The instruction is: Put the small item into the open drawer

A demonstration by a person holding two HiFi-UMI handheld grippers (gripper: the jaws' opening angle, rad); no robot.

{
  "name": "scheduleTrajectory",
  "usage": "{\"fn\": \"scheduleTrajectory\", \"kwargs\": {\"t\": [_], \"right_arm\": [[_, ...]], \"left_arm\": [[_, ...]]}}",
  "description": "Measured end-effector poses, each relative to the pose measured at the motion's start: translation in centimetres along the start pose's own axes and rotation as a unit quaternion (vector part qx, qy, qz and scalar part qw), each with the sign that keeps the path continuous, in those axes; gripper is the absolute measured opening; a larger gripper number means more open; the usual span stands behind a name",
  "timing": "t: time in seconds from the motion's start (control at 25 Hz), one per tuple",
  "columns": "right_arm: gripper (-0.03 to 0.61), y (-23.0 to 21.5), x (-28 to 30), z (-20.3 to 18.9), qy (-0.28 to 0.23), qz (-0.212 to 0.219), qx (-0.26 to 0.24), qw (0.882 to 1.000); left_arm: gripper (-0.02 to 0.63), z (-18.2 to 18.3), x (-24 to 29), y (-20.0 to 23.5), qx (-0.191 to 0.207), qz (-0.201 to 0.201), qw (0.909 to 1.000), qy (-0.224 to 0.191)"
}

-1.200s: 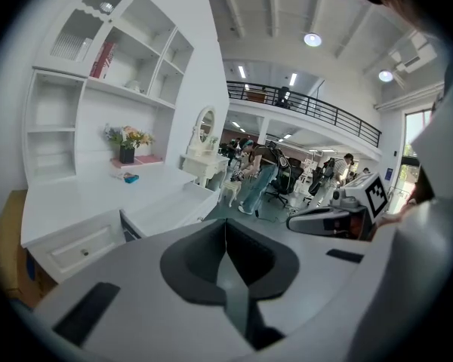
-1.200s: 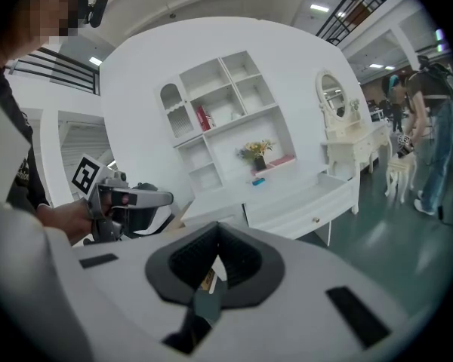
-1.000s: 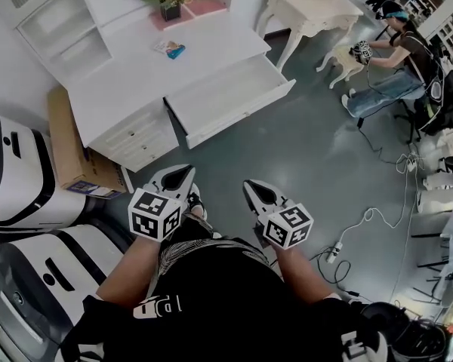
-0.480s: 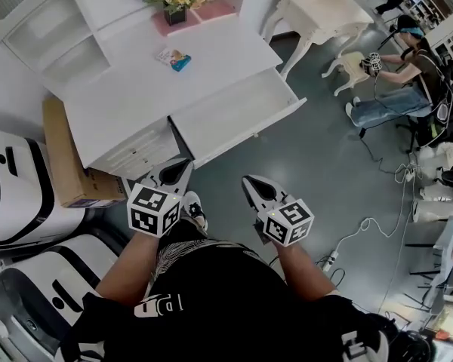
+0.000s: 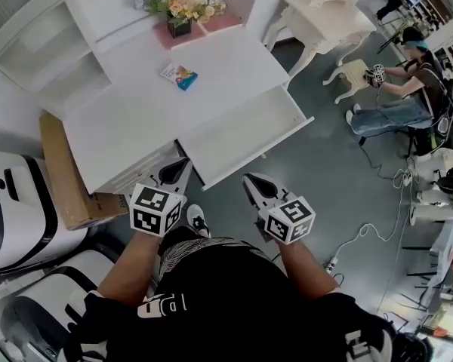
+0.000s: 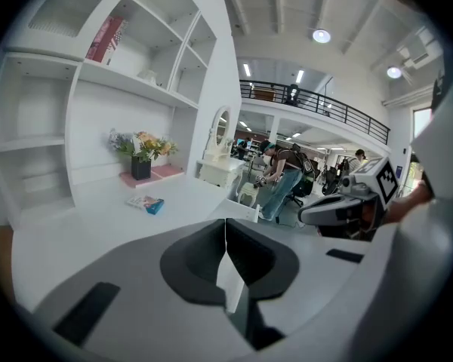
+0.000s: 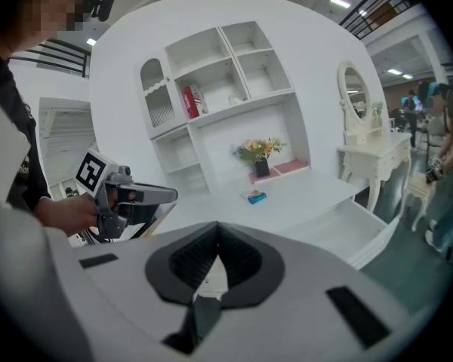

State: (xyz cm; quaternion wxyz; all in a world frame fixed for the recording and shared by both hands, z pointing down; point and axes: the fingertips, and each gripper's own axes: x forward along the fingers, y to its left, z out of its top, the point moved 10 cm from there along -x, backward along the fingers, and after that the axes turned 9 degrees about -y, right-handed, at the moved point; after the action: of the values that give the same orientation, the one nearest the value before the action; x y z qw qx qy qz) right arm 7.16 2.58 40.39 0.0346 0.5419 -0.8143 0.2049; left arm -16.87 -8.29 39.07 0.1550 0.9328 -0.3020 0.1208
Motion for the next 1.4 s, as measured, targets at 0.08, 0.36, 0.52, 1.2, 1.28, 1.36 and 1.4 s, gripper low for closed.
{"fn": "scheduleTrajectory", "kwargs": {"t": [0.08,0.36,0.52,1.2,1.28,1.36,1.4], "right_arm": [[0.009,-0.1,0.9,0.7,0.001,-0.002,-0.006,1.0],[0.009,-0.3,3.7,2.3,-0.001,-0.004,-0.026,1.0],[0.009,-0.7,4.5,3.0,0.002,0.0,-0.032,0.999],[0.009,-8.4,11.1,5.4,0.041,0.112,-0.056,0.991],[0.009,-10.4,12.1,6.1,0.044,0.124,-0.057,0.99],[0.009,-12.4,13.0,6.7,0.044,0.134,-0.057,0.988],[0.009,-13.4,13.4,7.0,0.044,0.14,-0.056,0.988]], "left_arm": [[0.015,0.4,0.5,0.9,-0.003,-0.003,1.0,-0.004],[0.015,1.0,1.8,4.2,-0.005,0.0,0.9999,-0.013],[0.015,1.4,2.2,4.9,-0.003,0.001,0.9999,-0.012],[0.017,1.8,7.1,6.0,-0.032,0.113,0.993,-0.01],[0.017,2.0,8.7,6.3,-0.036,0.134,0.9903,-0.008],[0.017,2.4,10.5,6.6,-0.037,0.156,0.9871,-0.006],[0.017,2.5,11.4,6.8,-0.036,0.167,0.9852,-0.005]]}}
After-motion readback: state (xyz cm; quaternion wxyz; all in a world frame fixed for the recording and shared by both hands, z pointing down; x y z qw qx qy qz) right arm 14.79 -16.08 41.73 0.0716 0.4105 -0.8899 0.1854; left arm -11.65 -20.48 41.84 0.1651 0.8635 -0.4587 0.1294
